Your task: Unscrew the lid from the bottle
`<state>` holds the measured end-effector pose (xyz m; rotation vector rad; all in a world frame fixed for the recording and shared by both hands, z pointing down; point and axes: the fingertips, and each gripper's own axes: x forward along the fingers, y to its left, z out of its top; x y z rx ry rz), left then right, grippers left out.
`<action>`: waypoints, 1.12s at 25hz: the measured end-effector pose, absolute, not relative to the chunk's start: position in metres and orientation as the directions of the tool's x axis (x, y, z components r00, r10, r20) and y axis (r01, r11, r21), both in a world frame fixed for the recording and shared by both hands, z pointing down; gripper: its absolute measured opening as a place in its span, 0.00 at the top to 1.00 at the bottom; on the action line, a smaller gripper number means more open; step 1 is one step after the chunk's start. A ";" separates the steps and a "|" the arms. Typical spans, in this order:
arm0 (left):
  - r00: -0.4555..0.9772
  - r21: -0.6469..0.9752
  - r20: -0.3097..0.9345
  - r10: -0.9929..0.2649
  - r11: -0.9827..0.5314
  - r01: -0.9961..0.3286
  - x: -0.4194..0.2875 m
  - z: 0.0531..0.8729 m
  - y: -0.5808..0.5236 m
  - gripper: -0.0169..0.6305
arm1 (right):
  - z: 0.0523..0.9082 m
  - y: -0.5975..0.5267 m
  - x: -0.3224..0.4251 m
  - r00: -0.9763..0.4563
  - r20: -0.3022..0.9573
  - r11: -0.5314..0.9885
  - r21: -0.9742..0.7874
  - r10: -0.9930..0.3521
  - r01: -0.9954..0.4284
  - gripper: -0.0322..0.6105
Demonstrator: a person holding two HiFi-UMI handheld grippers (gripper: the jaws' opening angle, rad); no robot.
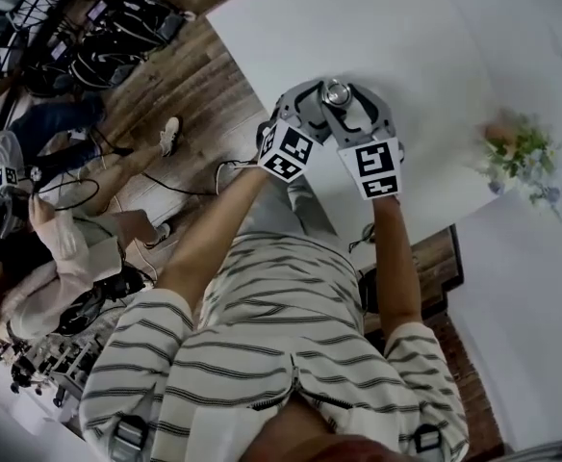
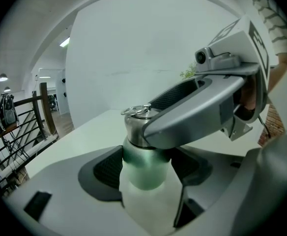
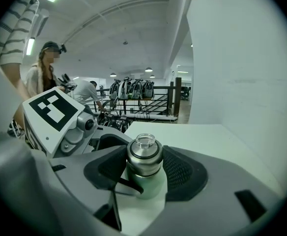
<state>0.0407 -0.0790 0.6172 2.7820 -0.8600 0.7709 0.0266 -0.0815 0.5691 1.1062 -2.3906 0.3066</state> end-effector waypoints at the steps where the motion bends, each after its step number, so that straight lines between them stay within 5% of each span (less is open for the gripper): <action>1: 0.708 -0.026 0.508 -0.491 -0.830 -0.557 0.040 0.617 -0.079 0.50 | 0.569 -0.081 0.026 -0.562 0.516 0.656 -0.001 -0.646 -0.755 0.58; 11: 0.705 -0.030 0.520 -0.482 -0.835 -0.549 0.042 0.617 -0.079 0.50 | 0.568 -0.079 0.028 -0.645 0.528 0.762 0.007 -0.552 -0.647 0.58; 22: 0.713 -0.030 0.529 -0.460 -0.850 -0.526 0.042 0.615 -0.080 0.50 | 0.566 -0.076 0.026 -0.789 0.534 0.934 0.007 -0.305 -0.356 0.58; 28: 0.718 -0.028 0.533 -0.447 -0.858 -0.513 0.042 0.616 -0.079 0.50 | 0.569 -0.073 0.025 -0.759 0.641 0.990 0.010 -0.112 -0.138 0.58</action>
